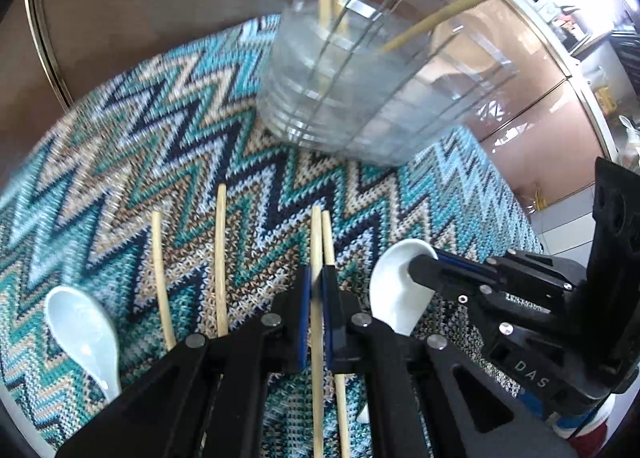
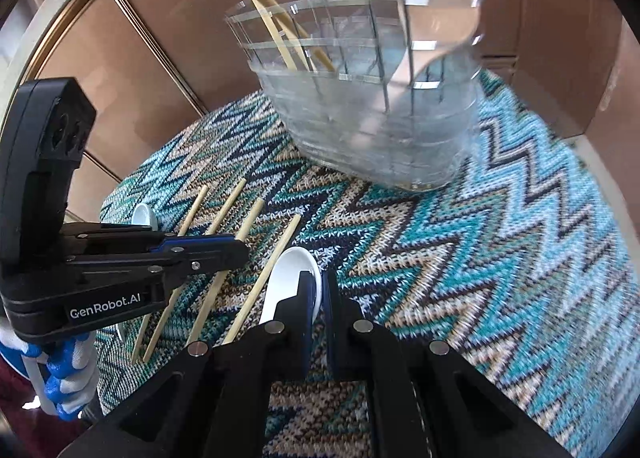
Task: Organize utensils
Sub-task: 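Grasp a white spoon with the right tool while the left tool grasps a chopstick, then lift both into the utensil holder and open both tools to release them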
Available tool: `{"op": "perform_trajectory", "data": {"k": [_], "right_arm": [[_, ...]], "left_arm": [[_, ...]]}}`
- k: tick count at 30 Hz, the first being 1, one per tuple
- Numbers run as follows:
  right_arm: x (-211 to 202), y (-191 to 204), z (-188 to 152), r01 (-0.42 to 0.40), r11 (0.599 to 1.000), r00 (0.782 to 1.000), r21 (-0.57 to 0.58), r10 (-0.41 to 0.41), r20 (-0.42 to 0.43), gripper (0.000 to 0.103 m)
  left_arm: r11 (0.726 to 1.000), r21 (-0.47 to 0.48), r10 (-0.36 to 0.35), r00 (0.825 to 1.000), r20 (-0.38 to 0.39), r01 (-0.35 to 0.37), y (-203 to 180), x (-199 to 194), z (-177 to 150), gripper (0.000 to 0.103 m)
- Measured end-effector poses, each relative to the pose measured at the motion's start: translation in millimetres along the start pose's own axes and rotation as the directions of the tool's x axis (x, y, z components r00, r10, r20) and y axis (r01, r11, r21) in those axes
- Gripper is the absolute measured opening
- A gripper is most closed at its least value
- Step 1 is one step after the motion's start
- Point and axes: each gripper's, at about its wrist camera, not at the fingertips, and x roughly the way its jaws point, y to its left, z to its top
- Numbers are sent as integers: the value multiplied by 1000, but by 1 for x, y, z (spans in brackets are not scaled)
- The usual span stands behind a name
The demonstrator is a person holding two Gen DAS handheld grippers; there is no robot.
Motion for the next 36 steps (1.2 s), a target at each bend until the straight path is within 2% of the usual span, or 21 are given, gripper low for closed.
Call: {"op": "perform_trajectory", "data": {"k": [8, 16, 27, 36], "right_arm": [[-47, 16, -17, 98, 995, 991, 14, -99, 94, 5], [-100, 30, -39, 177, 983, 966, 48, -183, 185, 5], [-165, 56, -69, 261, 961, 915, 92, -277, 295, 5], [-206, 63, -75, 289, 945, 863, 151, -325, 386, 5]], "left_arm": [[999, 49, 1, 989, 147, -9, -5, -54, -18, 5], [996, 84, -7, 963, 271, -17, -10, -107, -40, 5], [993, 121, -34, 924, 382, -14, -24, -157, -70, 5], [989, 148, -63, 877, 476, -9, -39, -199, -78, 5]]}}
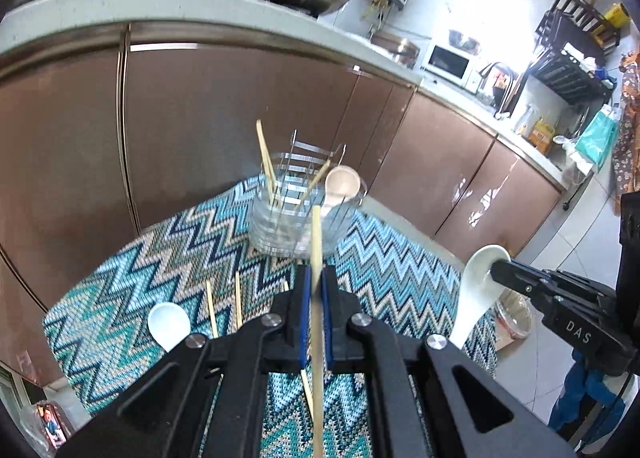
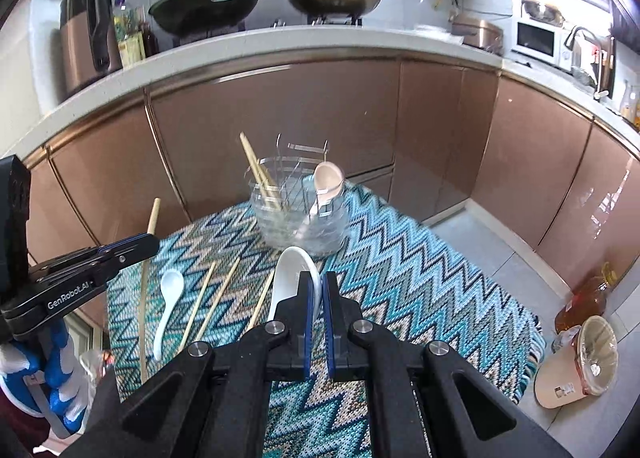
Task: Organize utensils
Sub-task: 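Lift both into the utensil holder and open both tools to release them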
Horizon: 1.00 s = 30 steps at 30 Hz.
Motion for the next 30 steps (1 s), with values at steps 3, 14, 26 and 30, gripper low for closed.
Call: {"op": "perform_trajectory", "data": {"k": [3, 14, 26, 30], "right_arm": [[-11, 0, 7, 17, 1000, 999, 5, -17, 35, 5], [-33, 6, 57, 58, 998, 981, 14, -60, 187, 5], [8, 0, 107, 77, 996, 938, 44, -87, 336, 5], [38, -4, 116, 94, 994, 925, 57, -108, 365, 5]], "left_arm": [[1000, 5, -10, 999, 40, 10, -2, -11, 11, 5], [994, 10, -105, 973, 205, 105, 6, -55, 69, 5], [989, 16, -144, 916, 376, 149, 18, -45, 134, 5], [994, 16, -107, 896, 430, 111, 17, -19, 153, 5]]}}
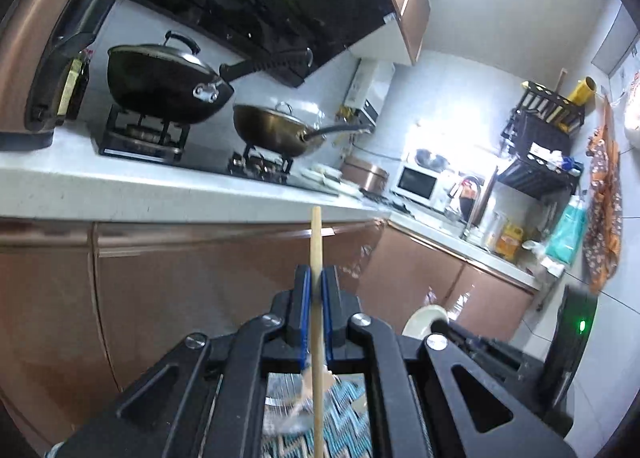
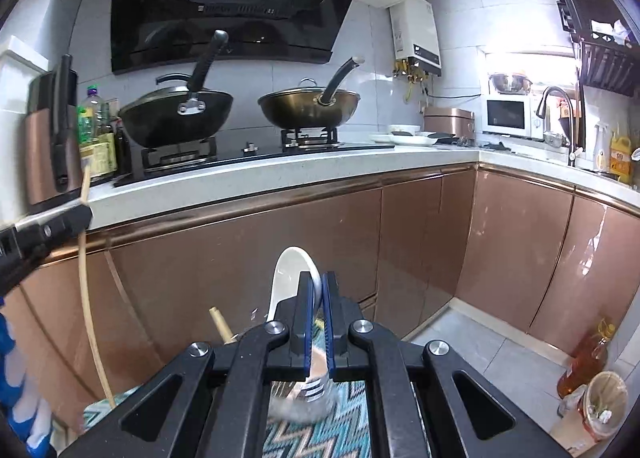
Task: Organize utensils
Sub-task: 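Lift both into the utensil holder and open both tools to release them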
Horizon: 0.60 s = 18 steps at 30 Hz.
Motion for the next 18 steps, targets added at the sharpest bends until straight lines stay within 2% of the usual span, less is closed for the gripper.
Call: {"op": "perform_trajectory", "data": {"k": [4, 10, 18], "right_arm": [[35, -2, -10, 25, 1000, 1000, -11, -25, 0, 5], [76, -1, -35, 85, 995, 996, -48, -85, 6, 5], [102, 8, -75, 128, 988, 991, -92, -125, 37, 6]], "left_arm": [[998, 27, 57, 996, 70, -59, -2, 35, -6, 5], [984, 57, 159, 976, 146, -169, -3, 90, -32, 5], [968, 74, 229, 965, 130, -240, 11, 132, -82, 5]]}}
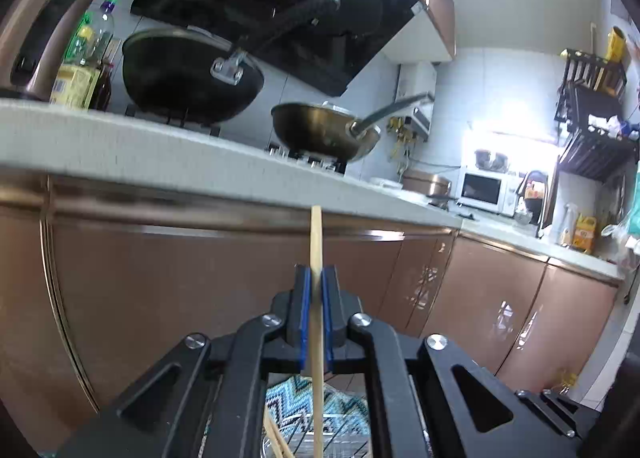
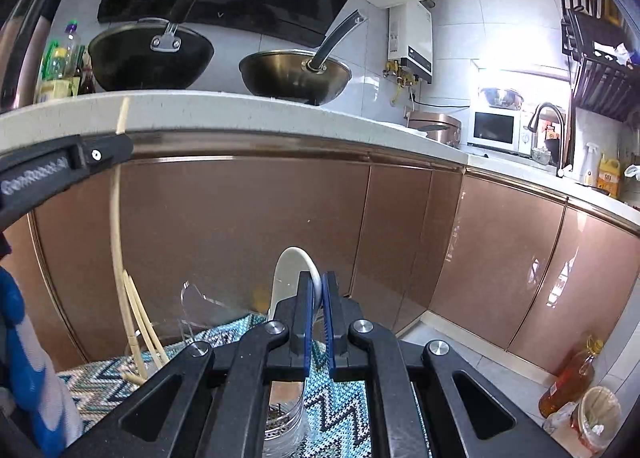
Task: Organize utensils
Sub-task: 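Lift both into the utensil holder and open both tools to release them, then withdraw both open tools from the holder back over the cloth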
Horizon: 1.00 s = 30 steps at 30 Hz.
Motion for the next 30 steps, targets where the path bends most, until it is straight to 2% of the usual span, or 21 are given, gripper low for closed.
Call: {"op": "perform_trajectory", "data": {"k": [4, 5, 6, 7, 8, 9, 10, 16, 21, 30], "right_arm": [[11, 3, -21, -20, 1000, 999, 12, 21, -32, 7], [12, 3, -25, -27, 1000, 999, 16, 27, -39, 8], [12, 3, -28, -38, 999, 998, 25, 39, -48, 9], [11, 2, -30, -44, 999, 998, 31, 45, -50, 13], [9, 2, -31, -46, 998, 998, 35, 48, -49, 23], [5, 2, -31, -47, 998, 998, 38, 49, -43, 31], [2, 1, -31, -47, 998, 998, 40, 48, -38, 33], [-31, -7, -14, -22, 998, 1000, 55, 23, -12, 33], [-70, -13, 5, -22, 997, 1000, 78, 21, 21, 37], [-148, -17, 22, -23, 996, 998, 91, 17, 66, 46]], "left_arm": [[1000, 13, 14, 1000, -23, -14, 3, 5, -23, 7], [1000, 20, 7, 999, -37, -6, 3, 5, -27, 9], [1000, 23, 1, 999, -44, 0, 3, 4, -29, 16], [1000, 22, -6, 999, -50, 7, 2, 2, -31, 20], [1000, 14, -14, 998, -55, 14, 4, 0, -31, 25], [1000, 9, -13, 998, -58, 14, 5, -4, -30, 25], [1000, 2, -17, 998, -63, 17, 6, -7, -29, 26], [1000, -7, -25, 998, -63, 24, 15, -43, -2, 31], [1000, -3, -7, 998, -57, 6, 19, -86, 24, 42], [1000, 20, 23, 993, -113, -21, 24, -158, 27, 43]]}}
